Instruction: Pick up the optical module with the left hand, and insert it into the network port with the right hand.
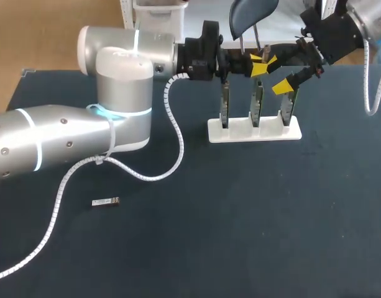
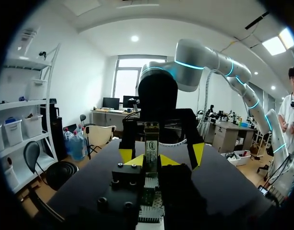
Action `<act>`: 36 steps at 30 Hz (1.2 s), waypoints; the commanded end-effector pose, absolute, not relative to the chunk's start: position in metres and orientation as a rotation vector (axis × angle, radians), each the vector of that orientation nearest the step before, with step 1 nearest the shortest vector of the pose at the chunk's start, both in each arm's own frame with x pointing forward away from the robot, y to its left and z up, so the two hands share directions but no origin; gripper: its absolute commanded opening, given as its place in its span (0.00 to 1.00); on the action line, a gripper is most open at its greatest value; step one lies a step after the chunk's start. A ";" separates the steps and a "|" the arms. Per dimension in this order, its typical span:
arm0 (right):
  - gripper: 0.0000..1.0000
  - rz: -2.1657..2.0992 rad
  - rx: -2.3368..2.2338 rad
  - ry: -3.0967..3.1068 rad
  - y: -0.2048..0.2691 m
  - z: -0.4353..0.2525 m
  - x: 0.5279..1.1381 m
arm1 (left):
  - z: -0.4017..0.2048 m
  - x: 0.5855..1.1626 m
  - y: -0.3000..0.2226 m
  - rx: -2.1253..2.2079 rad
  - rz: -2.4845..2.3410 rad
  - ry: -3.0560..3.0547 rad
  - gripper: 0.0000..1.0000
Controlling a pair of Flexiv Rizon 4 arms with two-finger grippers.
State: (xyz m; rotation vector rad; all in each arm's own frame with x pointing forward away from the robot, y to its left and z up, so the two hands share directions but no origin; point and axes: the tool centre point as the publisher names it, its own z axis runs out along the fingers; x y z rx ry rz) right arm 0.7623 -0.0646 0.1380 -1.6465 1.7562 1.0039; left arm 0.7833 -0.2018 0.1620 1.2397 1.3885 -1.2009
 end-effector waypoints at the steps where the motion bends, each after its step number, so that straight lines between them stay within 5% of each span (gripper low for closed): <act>1: 1.00 0.999 -1.643 1.757 -0.065 0.138 0.760 | 0.161 0.779 -0.198 1.227 -1.191 1.392 0.00; 36: 1.00 0.999 -1.643 1.757 -0.065 0.138 0.760 | 0.159 0.770 -0.194 1.215 -1.192 1.407 0.00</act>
